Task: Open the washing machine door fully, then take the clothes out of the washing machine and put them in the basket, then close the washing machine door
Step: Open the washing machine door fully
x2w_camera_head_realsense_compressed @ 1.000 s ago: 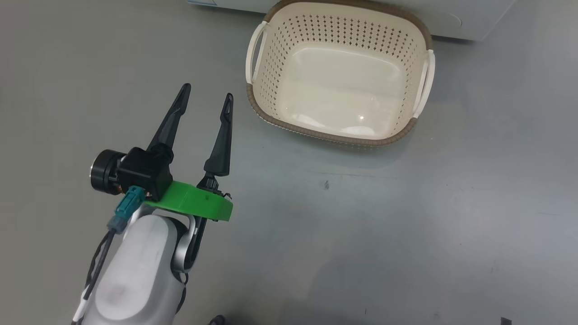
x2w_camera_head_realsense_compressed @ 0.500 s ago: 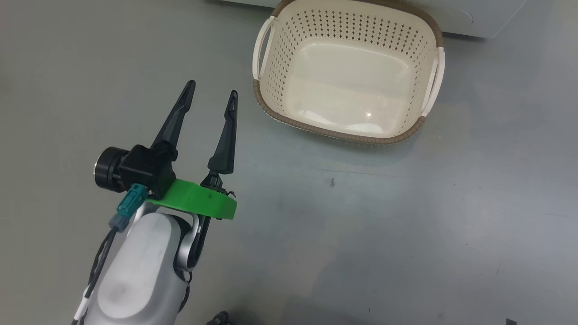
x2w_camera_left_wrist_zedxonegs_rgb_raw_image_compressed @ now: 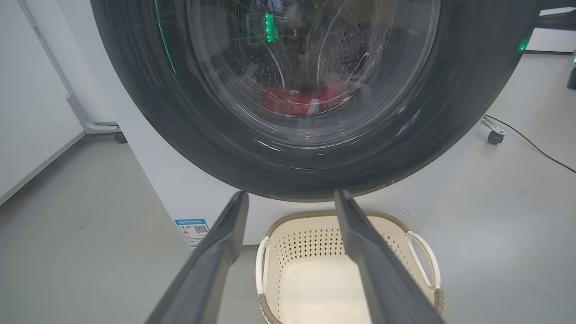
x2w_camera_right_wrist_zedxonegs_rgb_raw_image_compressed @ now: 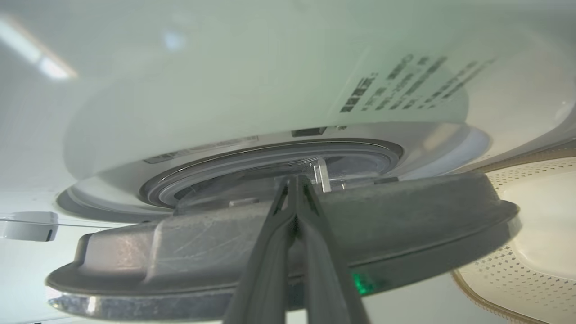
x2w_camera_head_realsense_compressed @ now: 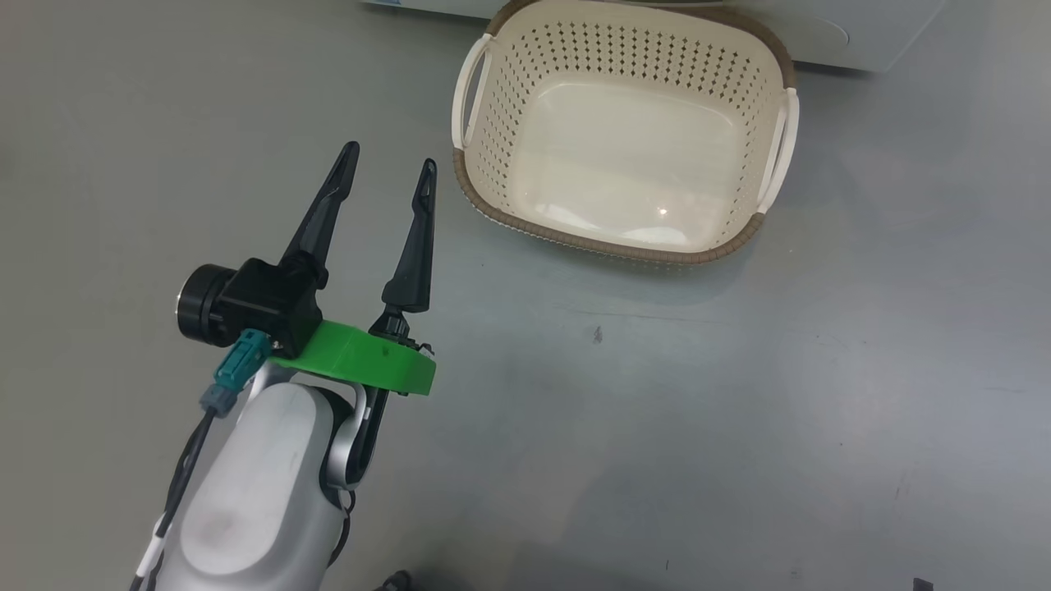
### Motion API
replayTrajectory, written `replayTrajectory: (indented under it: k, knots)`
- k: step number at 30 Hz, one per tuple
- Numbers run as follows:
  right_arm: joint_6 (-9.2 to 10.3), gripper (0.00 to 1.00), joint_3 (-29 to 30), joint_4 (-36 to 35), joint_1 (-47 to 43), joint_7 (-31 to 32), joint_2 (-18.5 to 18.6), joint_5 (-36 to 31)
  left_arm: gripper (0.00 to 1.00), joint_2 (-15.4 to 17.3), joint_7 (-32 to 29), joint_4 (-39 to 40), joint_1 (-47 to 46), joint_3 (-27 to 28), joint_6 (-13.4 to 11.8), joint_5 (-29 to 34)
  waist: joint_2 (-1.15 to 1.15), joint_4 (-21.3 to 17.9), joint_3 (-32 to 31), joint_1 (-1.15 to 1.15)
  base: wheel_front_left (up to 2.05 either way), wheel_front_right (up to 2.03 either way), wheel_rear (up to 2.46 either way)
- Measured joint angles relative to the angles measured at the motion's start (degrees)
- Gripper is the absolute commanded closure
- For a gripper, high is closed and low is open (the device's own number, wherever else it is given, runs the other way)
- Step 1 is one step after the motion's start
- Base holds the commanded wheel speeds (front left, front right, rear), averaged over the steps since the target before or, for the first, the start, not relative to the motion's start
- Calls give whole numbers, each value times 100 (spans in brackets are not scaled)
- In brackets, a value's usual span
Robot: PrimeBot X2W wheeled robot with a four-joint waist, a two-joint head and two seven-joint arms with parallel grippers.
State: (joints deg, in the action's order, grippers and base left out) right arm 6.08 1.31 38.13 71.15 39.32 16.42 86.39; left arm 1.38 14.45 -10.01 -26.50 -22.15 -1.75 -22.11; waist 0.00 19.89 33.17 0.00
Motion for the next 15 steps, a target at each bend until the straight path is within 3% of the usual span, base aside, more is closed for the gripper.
replayTrajectory:
  k: [15]
  knots:
    - [-352,100,-144,130,-324,720,-98,247,0,0,0,-107,8,20,-23,27,0,-137,-234,0,0,0,0]
